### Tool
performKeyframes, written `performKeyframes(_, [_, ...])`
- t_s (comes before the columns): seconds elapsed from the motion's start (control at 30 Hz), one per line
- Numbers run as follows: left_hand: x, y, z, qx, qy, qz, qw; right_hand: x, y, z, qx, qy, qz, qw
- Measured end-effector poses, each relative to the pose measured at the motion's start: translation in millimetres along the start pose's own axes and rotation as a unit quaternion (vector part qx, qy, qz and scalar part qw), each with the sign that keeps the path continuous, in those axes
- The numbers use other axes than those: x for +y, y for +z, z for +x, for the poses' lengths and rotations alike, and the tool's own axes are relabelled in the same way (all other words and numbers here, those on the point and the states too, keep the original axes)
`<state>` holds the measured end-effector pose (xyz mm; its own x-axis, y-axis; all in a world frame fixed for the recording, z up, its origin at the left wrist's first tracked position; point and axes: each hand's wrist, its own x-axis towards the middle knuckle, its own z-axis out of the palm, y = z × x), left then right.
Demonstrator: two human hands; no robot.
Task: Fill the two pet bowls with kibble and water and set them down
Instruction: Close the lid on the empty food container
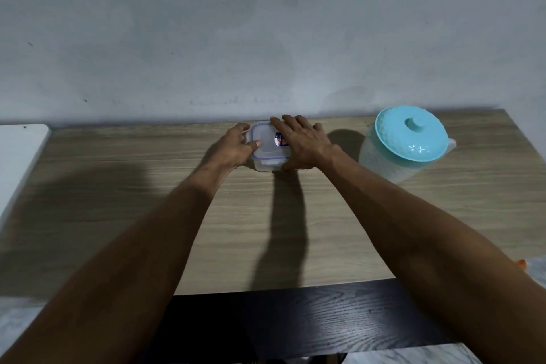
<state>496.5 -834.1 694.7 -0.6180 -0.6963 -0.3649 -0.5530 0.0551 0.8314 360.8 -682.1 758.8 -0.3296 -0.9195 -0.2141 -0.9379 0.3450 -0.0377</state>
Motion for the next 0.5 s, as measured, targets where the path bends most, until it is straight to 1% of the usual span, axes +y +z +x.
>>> performKeyframes(0.13, [-8.5,0.0,7.1,-0.003,0.003,0.015,1.000,0.1,0.0,4.8,-0.015,0.002,-0.010,1.000])
performKeyframes(0.4, [5.6,0.6,-11.1,0.011,0.015,0.049,0.999,-1.8,-3.8,11.7,-0.039,0.000,0.009,0.999])
performKeyframes(0.43, [8.5,0.7,-13.8,0.017,0.019,0.062,0.998,0.1,-2.0,8.0,-0.043,0.005,0.030,0.999])
performKeyframes(0.5, [11.6,1.2,-17.5,0.027,0.025,0.083,0.996,4.9,2.8,-4.4,-0.042,0.038,0.131,0.990])
